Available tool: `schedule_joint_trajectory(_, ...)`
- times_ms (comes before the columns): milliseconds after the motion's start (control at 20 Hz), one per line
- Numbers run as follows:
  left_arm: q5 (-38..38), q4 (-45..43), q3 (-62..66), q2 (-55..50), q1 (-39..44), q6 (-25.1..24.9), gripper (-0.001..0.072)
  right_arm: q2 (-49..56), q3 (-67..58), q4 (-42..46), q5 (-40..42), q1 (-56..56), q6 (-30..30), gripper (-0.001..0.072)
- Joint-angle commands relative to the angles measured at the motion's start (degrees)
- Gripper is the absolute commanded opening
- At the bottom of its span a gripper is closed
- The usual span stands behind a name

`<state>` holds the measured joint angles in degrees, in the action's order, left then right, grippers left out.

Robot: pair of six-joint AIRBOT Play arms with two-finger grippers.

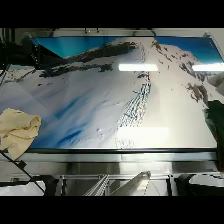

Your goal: Fold the shirts.

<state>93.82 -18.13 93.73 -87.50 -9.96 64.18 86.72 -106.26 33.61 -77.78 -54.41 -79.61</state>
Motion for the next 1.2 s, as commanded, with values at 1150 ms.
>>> schedule_joint_trajectory(1150,3.5,-0.4,0.0,0.0,11.3,-4.2,0.0001,-10.2,29.1,73.5,-21.6,-5.2,-19.2,0.0014)
